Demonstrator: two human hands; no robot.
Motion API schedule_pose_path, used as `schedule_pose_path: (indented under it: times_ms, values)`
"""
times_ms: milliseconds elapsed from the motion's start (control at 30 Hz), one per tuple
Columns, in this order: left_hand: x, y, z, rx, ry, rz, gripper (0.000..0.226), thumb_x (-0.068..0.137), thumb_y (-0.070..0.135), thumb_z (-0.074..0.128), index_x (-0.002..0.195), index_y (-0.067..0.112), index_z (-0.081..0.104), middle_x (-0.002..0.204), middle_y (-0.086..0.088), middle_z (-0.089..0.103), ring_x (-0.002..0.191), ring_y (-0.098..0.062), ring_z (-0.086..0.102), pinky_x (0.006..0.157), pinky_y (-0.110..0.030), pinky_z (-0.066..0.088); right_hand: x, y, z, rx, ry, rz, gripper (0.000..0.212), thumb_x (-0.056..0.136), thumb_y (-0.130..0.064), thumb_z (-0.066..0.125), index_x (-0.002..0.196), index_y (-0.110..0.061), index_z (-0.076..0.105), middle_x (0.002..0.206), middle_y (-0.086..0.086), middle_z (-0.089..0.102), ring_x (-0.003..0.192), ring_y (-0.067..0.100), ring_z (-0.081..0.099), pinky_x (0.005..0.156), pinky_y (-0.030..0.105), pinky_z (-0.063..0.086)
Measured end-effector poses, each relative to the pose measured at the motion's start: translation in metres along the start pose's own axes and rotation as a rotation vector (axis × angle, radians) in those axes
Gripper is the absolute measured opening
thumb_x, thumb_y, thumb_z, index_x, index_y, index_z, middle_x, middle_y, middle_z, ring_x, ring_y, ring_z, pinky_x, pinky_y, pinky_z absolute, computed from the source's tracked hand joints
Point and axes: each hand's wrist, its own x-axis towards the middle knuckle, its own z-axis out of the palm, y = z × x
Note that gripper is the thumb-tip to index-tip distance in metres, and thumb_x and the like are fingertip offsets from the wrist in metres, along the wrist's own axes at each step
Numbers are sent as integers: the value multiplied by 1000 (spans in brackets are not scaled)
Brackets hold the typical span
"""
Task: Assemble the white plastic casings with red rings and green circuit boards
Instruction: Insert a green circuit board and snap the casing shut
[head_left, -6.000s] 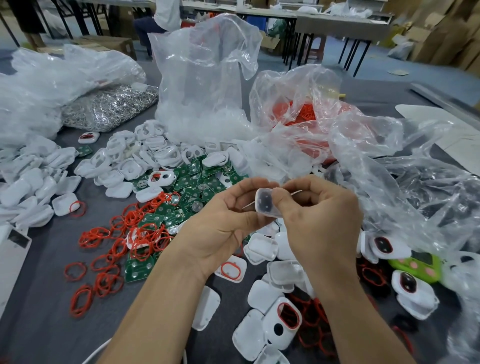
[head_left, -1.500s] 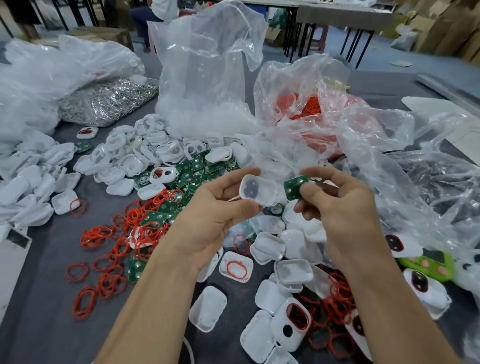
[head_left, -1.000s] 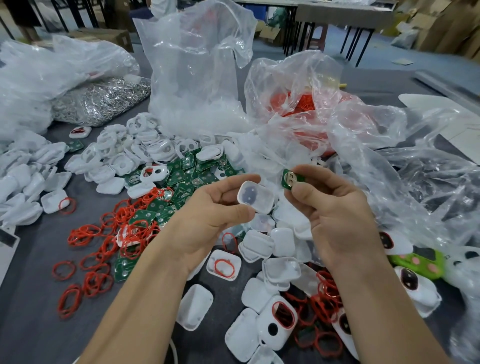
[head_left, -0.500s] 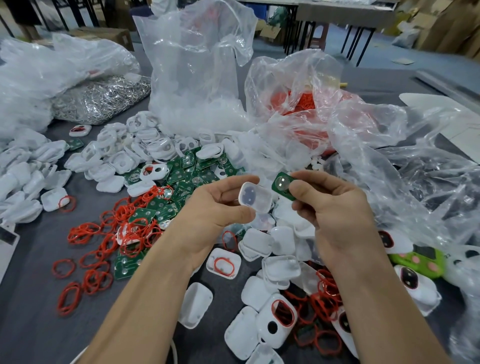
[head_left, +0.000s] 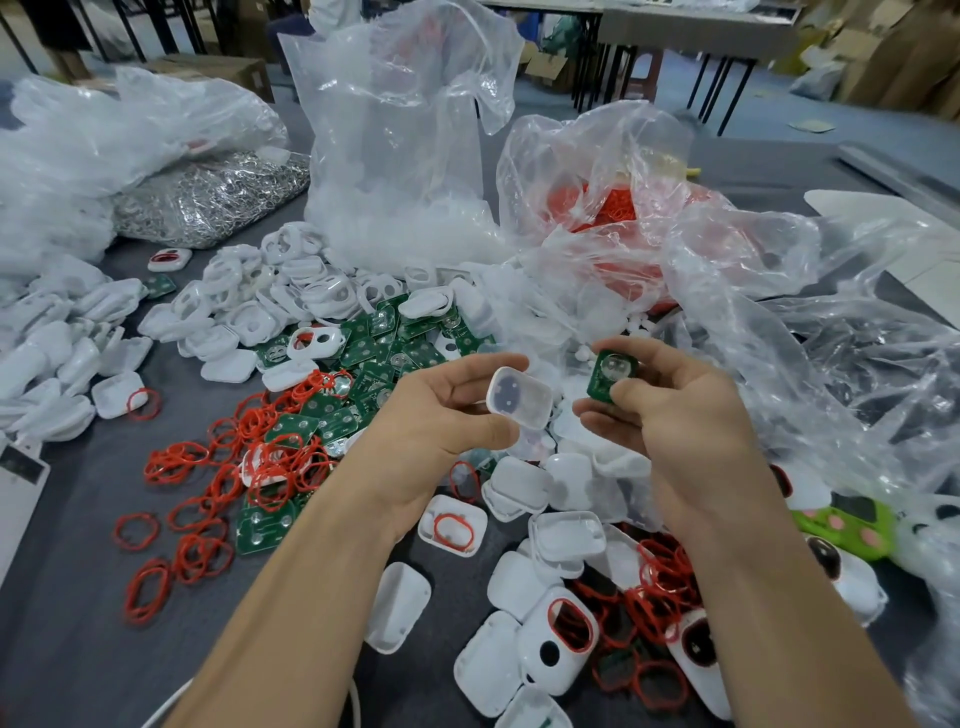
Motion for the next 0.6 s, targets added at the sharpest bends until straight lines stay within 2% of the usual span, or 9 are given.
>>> schedule_pose_path:
  times_ms: [67, 100, 200, 267, 333, 433, 500, 600]
  values:
    - [-1, 1, -1, 12, -11, -11, 53, 70, -4, 72, 114, 25, 77, 112, -5, 77, 85, -26, 56, 54, -30, 38, 2, 2, -2, -29, 64, -16, 42, 90, 12, 57, 89, -22, 81, 87, 10, 77, 68, 21, 76, 61, 23, 59]
    - [-1, 1, -1, 19, -13, -12, 53, 72, -7, 72, 114, 25, 77, 112, -5, 77, 83, -25, 56, 50, -26, 35, 3, 3, -3, -72, 85, -33, 37, 87, 7, 61, 88, -24, 81, 83, 9, 78, 68, 19, 75, 61, 24, 58]
    - [0, 0, -2, 23, 4, 0, 54, 80, -19, 67, 115, 21, 77, 111, -6, 78, 86, -27, 58, 57, -29, 36, 1, 5, -2, -177, 116, -97, 24, 73, -13, 71, 87, -30, 81, 69, 1, 75, 55, 14, 62, 56, 26, 48]
    - [0, 0, -1, 19, 14, 8, 54, 81, -22, 65, 116, 18, 76, 108, -7, 78, 86, -26, 62, 59, -27, 41, -2, 5, 1, -232, 142, -142, 26, 62, -22, 71, 83, -34, 80, 59, -5, 68, 49, 12, 49, 52, 28, 44]
    - [0, 2, 0, 18, 14, 15, 55, 81, -23, 64, 118, 16, 75, 106, -7, 78, 78, -18, 65, 49, -20, 46, -4, 6, 3, -272, 155, -181, 25, 59, -22, 71, 81, -31, 79, 54, -8, 64, 45, 8, 47, 50, 27, 42]
    - [0, 2, 0, 3, 17, 22, 55, 80, -25, 63, 120, 12, 73, 105, -9, 78, 71, -13, 65, 47, -13, 45, -5, 8, 2, -327, 145, -213, 21, 63, -13, 70, 82, -23, 68, 48, -10, 56, 40, 6, 39, 47, 25, 36]
    - [0, 1, 0, -11, 18, 26, 55, 80, -26, 62, 120, 11, 73, 105, -9, 78, 70, -11, 66, 47, -13, 46, -4, 8, 0, -328, 118, -224, 24, 70, -3, 71, 82, -22, 63, 50, -8, 59, 42, 8, 43, 48, 25, 39]
    - [1, 1, -1, -1, 19, 40, 55, 80, -25, 64, 119, 12, 73, 103, -7, 78, 77, -14, 68, 56, -17, 52, -4, 5, 0, -241, 19, -242, 27, 77, 2, 76, 85, -23, 67, 67, 2, 74, 55, 14, 67, 54, 20, 49]
